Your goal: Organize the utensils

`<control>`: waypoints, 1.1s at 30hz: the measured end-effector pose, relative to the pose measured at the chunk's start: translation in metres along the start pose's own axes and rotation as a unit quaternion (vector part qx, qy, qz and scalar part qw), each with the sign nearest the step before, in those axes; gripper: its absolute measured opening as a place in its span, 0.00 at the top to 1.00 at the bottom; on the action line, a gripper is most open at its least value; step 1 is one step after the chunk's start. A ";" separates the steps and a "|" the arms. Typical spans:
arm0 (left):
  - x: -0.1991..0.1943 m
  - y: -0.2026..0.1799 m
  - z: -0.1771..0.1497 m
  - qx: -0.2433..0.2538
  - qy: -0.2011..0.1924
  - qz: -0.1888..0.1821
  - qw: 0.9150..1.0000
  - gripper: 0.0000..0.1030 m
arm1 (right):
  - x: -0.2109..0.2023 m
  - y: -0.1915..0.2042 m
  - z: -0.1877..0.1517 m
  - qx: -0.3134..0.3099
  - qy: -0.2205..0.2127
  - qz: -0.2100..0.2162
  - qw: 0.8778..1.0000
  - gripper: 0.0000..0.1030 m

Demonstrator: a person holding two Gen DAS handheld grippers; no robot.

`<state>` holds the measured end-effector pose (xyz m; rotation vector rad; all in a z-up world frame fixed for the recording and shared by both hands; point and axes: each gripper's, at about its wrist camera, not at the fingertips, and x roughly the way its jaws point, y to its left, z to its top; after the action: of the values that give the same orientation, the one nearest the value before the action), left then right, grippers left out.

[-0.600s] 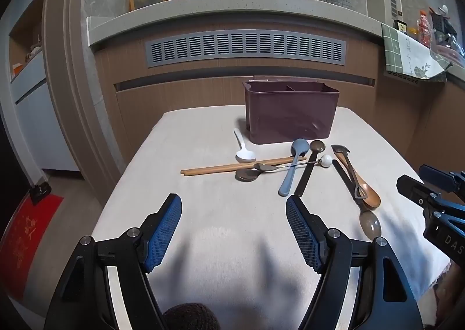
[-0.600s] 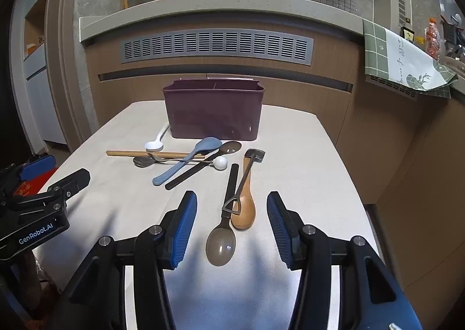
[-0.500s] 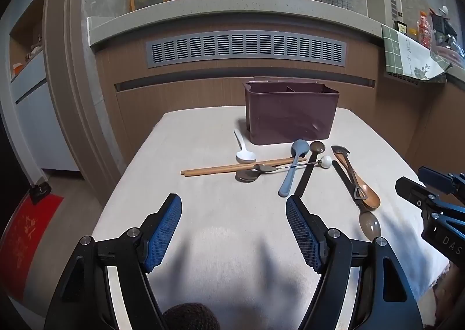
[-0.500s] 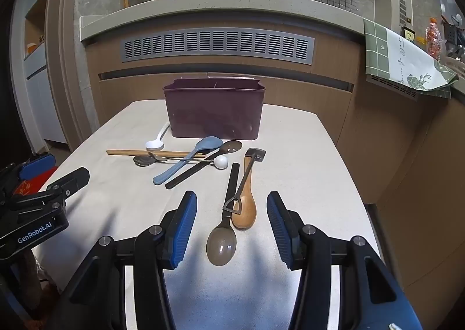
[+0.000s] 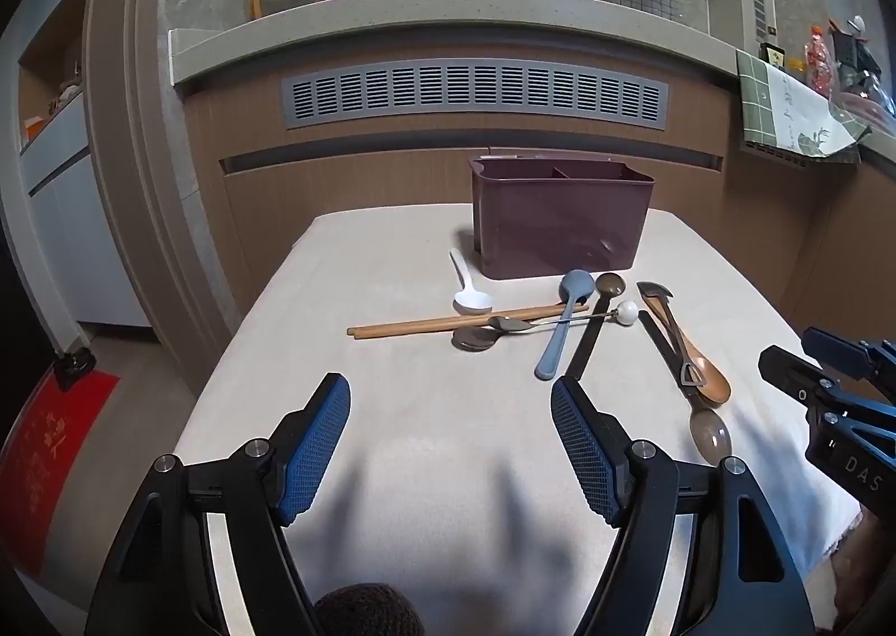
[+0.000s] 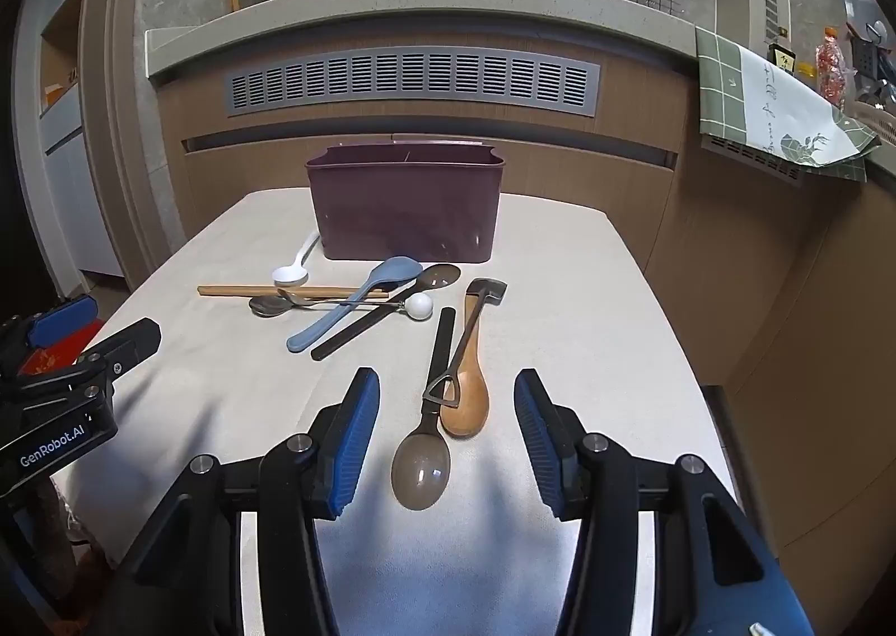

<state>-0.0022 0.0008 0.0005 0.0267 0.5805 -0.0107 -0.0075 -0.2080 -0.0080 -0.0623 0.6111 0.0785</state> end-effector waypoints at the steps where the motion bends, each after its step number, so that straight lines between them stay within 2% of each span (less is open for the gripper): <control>1: 0.000 0.000 0.000 0.000 0.000 0.000 1.000 0.28 | 0.000 0.000 0.001 -0.001 0.000 -0.001 1.000 0.54; 33: 0.010 -0.003 -0.001 -0.006 0.010 -0.005 1.000 0.28 | 0.005 0.003 0.002 -0.007 0.010 -0.004 1.000 0.54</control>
<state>0.0054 -0.0025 -0.0063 0.0127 0.6011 -0.0161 -0.0023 -0.2047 -0.0097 -0.0785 0.6312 0.0743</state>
